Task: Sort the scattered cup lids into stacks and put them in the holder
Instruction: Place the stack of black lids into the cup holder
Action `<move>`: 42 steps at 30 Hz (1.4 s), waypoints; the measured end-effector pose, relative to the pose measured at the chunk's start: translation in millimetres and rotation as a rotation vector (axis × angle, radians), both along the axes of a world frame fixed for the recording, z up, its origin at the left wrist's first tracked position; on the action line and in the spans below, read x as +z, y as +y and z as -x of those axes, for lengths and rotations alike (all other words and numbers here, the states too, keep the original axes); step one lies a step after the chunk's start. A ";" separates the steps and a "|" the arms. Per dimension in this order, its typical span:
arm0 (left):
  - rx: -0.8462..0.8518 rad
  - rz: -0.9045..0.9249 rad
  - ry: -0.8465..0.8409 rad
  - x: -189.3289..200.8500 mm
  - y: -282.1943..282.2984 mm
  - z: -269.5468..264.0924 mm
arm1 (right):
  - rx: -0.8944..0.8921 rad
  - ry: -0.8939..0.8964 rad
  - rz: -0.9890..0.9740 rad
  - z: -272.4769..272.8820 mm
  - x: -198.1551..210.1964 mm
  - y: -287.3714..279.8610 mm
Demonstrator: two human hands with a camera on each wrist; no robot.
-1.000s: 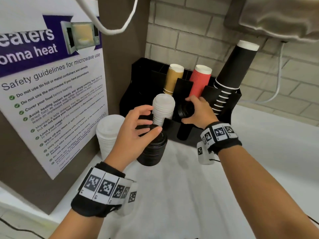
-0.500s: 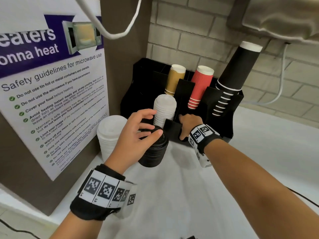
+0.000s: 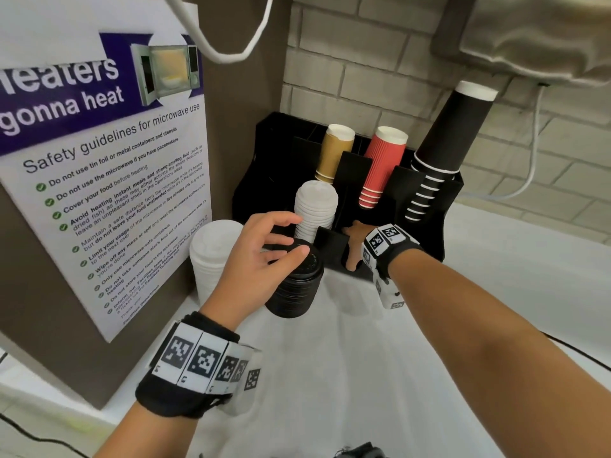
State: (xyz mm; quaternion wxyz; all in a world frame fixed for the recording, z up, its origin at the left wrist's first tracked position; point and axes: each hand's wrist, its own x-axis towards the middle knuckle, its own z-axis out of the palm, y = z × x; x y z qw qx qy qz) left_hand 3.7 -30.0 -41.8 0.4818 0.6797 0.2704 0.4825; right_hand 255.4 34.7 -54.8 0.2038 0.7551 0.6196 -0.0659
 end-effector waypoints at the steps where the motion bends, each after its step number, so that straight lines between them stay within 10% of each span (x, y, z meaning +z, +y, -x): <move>1: 0.001 0.000 -0.002 0.0 0.2 0.9 | 0.006 -0.009 0.001 -0.7 -0.1 0.0; 9: 0.033 0.015 -0.008 1.5 4.5 5.1 | -0.003 0.059 0.031 0.5 15.0 -8.7; 15: 0.082 0.017 -0.021 3.4 11.7 12.8 | 0.133 0.703 -0.654 21.0 46.8 -37.4; 20: 0.105 0.014 -0.033 4.7 15.5 14.6 | 0.260 0.731 -0.207 68.6 26.6 -56.4; 31: 0.101 0.004 -0.029 1.8 13.8 14.1 | 0.234 0.789 -0.265 77.0 8.8 -49.5; 42: -0.125 0.162 -0.014 -2.5 2.1 -4.8 | 0.168 1.509 -0.499 74.4 47.8 -92.5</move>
